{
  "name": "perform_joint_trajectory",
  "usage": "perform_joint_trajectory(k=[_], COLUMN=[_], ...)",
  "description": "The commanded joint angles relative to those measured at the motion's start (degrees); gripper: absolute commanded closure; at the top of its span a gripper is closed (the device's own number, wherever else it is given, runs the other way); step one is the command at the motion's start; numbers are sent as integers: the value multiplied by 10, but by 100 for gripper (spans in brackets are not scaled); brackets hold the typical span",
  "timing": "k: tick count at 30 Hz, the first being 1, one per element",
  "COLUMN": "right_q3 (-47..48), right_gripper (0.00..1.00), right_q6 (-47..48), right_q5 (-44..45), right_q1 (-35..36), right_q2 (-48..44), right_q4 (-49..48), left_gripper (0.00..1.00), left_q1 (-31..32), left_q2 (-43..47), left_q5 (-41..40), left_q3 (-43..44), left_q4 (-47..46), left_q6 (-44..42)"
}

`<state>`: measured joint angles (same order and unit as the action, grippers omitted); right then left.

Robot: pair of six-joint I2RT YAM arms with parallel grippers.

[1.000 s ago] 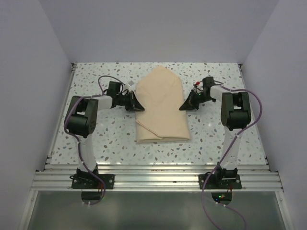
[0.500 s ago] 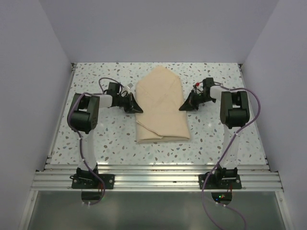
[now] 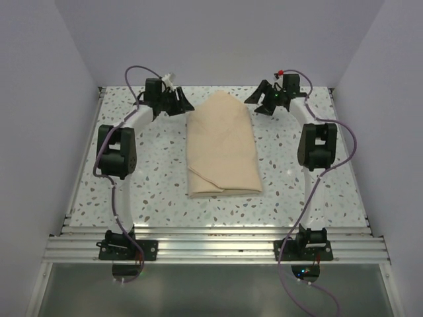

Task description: Prepare the surgical pack

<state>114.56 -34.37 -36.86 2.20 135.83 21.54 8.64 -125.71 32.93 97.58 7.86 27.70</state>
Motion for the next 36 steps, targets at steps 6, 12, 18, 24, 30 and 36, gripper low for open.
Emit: perform_joint_trajectory(k=[6,12,18,24,30,36], right_q3=[112,143,157,167,225,254], right_gripper=[19,21,26,33,47,90], right_q6=[-3,8,16,12,-17,-97], right_q5=[24,25,21,21,7,-36], right_q1=[-2,6,22,33,33,31], right_q2=[116,152,174,191,214,205], right_q4=[-25,0,18,25,28,3], left_gripper=[33,33,39,53,75,100], left_q1=[-10,-10,-7,-3,-6,-8], left_q2=[-88,-115,-143,-173,-198,-158], left_q5=[-153,-139,-82,-9,22,45], left_q3=[87,89,90,97,146,154], left_q4=[8,-10,-13,-29,-22,-36], left_q6=[-22,-19,11,40,60,84])
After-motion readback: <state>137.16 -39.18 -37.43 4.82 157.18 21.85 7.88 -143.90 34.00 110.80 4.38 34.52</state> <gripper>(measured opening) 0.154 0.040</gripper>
